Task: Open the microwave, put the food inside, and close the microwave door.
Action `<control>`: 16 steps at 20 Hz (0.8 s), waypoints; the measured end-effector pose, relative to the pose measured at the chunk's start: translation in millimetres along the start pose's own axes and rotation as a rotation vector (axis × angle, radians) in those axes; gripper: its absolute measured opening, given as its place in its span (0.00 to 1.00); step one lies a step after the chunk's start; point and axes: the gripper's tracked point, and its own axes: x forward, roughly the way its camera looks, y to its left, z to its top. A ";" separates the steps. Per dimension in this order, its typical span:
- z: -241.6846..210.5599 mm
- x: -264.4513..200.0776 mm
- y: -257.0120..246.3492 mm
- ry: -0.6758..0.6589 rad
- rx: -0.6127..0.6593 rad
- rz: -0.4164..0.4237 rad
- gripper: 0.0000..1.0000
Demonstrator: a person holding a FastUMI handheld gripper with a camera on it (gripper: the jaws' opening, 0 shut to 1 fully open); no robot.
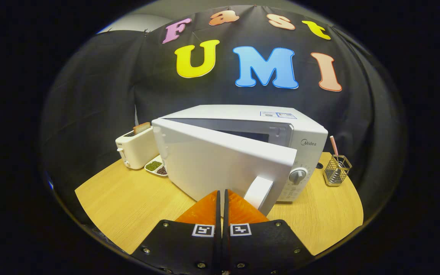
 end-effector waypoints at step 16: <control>37.8 77.7 -57.6 -0.049 0.069 -0.199 0.01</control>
